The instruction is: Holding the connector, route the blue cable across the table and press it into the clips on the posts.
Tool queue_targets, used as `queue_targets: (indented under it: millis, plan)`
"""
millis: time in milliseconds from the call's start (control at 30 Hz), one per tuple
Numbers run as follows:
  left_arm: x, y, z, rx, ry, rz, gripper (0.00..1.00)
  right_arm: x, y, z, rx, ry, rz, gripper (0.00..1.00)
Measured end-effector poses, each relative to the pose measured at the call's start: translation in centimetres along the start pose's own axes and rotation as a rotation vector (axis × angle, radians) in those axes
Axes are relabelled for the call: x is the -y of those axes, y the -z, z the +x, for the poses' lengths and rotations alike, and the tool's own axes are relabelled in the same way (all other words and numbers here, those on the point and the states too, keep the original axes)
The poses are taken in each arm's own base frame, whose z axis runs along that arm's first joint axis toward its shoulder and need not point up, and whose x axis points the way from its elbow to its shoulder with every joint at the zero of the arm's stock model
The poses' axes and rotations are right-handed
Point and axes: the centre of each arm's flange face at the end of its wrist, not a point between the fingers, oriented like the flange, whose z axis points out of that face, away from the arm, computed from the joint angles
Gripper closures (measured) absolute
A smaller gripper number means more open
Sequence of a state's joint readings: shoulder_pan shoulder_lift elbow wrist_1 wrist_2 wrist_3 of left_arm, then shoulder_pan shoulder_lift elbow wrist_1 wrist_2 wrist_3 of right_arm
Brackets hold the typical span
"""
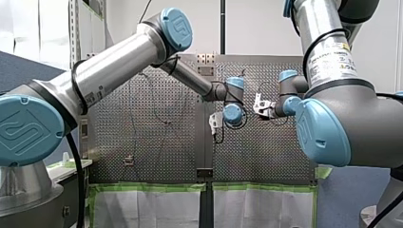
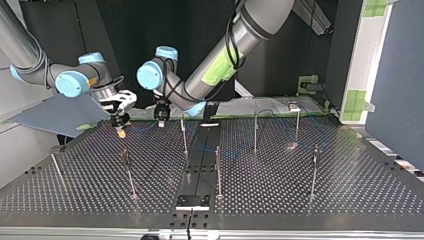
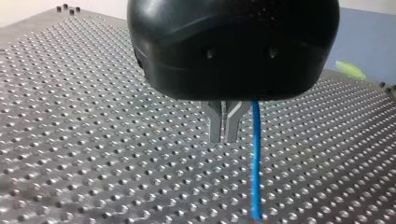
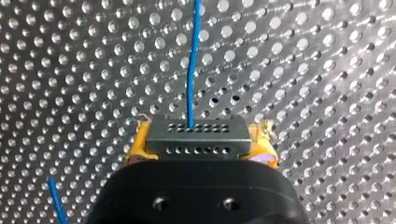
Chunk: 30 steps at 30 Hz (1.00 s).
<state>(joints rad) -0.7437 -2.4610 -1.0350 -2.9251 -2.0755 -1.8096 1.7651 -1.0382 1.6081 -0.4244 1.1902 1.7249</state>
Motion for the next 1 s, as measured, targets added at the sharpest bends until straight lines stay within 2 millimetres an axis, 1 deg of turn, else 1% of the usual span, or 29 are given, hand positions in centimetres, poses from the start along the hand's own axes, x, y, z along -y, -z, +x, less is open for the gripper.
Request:
queue_targets:
  millis: [167, 267, 433, 667, 800, 1000]
  plan:
    - [0.3, 0.4, -2.3, 0.019, 0.018, 0.002, 1.00, 0.1, -0.3, 0.8, 0.000, 0.003, 0.005, 1.00]
    - [0.5, 0.6, -3.3, 0.030, 0.026, 0.005, 1.00, 0.2, -0.4, 1.6, 0.002, 0.007, 0.006, 1.00]
    - [0.7, 0.9, -4.1, 0.036, 0.031, 0.007, 1.00, 0.5, -0.3, 4.0, -0.009, 0.007, 0.007, 1.00]
    - [1.3, 1.6, -5.1, 0.047, 0.037, 0.011, 1.00, 1.4, 0.6, 7.6, -0.047, 0.001, 0.013, 1.00]
    - [1.8, 2.2, -6.5, 0.063, 0.046, 0.017, 1.00, 2.1, 1.4, 9.6, -0.068, 0.012, 0.019, 1.00]
    - [2.4, 3.0, -8.7, 0.088, 0.060, 0.030, 1.00, 3.1, 2.5, 12.0, -0.094, 0.018, 0.026, 1.00]
